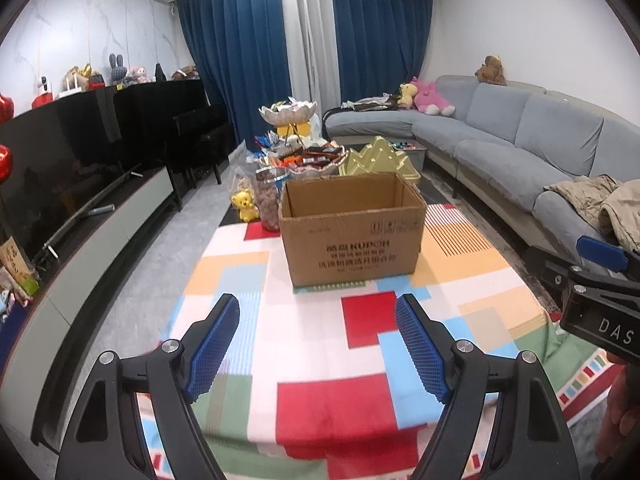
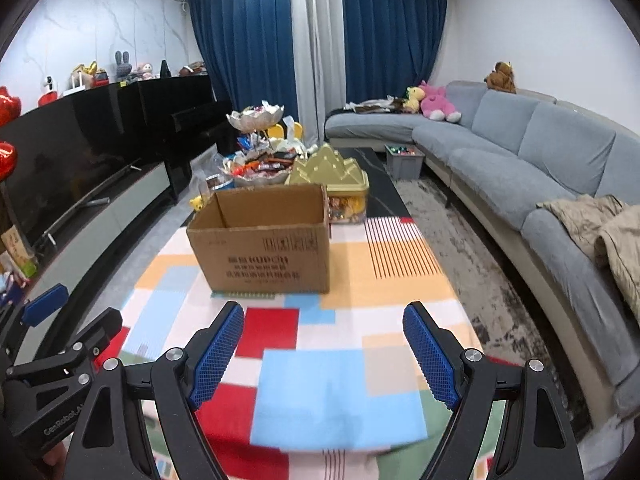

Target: Organize snacks

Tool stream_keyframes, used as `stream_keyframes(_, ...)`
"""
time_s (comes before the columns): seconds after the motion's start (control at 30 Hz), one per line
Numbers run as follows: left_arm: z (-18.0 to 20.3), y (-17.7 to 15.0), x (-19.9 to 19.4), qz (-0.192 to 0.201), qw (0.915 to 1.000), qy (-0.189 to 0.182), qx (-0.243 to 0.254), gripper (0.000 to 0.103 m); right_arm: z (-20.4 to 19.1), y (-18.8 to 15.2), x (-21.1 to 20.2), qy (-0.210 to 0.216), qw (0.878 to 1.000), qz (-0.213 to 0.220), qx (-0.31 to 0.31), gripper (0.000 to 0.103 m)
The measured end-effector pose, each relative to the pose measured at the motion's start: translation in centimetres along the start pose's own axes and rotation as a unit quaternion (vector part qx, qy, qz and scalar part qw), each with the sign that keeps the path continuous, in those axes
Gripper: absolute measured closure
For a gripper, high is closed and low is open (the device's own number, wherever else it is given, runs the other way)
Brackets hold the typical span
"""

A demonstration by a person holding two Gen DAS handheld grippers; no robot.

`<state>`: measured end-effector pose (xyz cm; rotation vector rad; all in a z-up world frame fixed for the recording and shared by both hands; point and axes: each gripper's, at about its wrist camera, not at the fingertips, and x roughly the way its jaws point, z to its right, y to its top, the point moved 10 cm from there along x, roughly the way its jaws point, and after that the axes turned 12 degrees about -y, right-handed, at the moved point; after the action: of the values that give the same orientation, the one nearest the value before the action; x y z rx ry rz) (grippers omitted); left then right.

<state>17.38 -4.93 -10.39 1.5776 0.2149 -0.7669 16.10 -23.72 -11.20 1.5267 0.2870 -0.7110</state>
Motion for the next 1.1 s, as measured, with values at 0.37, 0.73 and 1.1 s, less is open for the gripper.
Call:
stream_keyframes(0.37, 0.0, -2.0, -2.8, 0.007, 0.9998, 0.016, -0.009, 0.023, -0.1, -2.5, -2.6, 0.01, 1.0, -0.019, -0.016, 0.021)
stream_keyframes(0.73, -1.2, -2.4, -5.3, 0.031, 0.9984, 0.037, -0.027, 0.017, 0.2, -2.2, -5.0, 0.002, 1.0, 0.007, -0.02, 0.02)
stream_keyframes(1.1, -1.7, -2.6, -6.2, 0.04, 0.9974, 0.047, -0.037, 0.017, -0.1, -2.1, -5.8, 0.01, 0.999, 0.018, -0.025, 0.021)
